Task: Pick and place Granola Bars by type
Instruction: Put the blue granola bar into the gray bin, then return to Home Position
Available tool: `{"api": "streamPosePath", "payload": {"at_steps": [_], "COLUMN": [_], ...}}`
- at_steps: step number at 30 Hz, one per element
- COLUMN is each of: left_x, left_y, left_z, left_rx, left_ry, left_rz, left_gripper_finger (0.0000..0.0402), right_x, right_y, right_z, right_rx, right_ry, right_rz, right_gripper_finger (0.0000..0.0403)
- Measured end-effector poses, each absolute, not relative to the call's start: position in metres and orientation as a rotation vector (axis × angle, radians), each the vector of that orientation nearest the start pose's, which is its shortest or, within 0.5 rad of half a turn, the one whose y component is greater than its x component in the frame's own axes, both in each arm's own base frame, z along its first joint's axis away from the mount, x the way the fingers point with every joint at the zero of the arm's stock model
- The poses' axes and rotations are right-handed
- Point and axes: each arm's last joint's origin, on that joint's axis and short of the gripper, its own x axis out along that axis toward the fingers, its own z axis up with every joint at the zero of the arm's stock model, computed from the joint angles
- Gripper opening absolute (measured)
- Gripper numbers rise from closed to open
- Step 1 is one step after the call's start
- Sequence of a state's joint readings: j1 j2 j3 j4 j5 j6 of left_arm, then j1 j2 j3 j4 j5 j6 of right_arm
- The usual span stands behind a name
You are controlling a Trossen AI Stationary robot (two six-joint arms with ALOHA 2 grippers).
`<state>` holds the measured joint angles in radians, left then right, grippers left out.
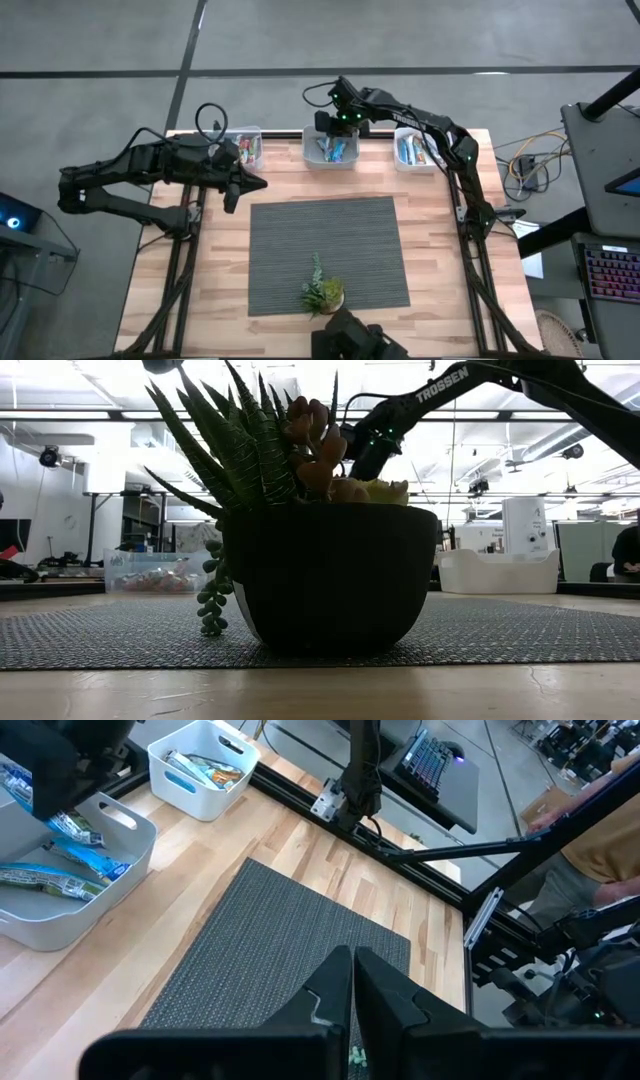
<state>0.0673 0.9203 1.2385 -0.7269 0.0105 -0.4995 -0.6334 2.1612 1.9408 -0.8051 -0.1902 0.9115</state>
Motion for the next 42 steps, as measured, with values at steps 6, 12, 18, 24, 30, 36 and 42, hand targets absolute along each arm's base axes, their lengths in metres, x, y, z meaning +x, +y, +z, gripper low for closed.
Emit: {"api": "streamPosePath", "payload": {"at_steps": [6,12,18,24,30,36,42], "left_x": [0.1624,0.1624,0.1624,0.1624,0.1625,0.1624,0.1624], "left_y": [0.0107,0.0107,0.0107,0.0107,0.0107,0.0107,0.0107], "left_z": [0.4088,0.4088,0.4088,0.4088,0.4087,0.4088,0.4088], "left_rx": [-0.509,-0.509,-0.51,-0.511,-0.511,-0.511,-0.519], "left_ry": [0.386,0.386,0.386,0.386,0.386,0.386,0.386], "left_rz": [0.157,0.157,0.157,0.158,0.158,0.157,0.159], "left_gripper_finger": [0.0,0.0,0.0,0.0,0.0,0.0,0.0], "right_x": [0.3812,0.3812,0.3812,0.3813,0.3814,0.3813,0.3814], "right_y": [-0.273,-0.2733,-0.2733,-0.2732,-0.2732,-0.2732,-0.2722], "right_z": [0.2454,0.2455,0.2455,0.2456,0.2456,0.2456,0.2458], "right_rx": [1.242,1.243,1.243,1.24,1.235,1.227,1.218], "right_ry": [0.72,0.717,0.717,0.717,0.719,0.722,0.738], "right_rz": [-0.83,-0.831,-0.831,-0.83,-0.828,-0.824,-0.791], "right_gripper_finger": [0.0107,0.0151,0.0173,0.0174,0.0171,0.0161,0.0073]}}
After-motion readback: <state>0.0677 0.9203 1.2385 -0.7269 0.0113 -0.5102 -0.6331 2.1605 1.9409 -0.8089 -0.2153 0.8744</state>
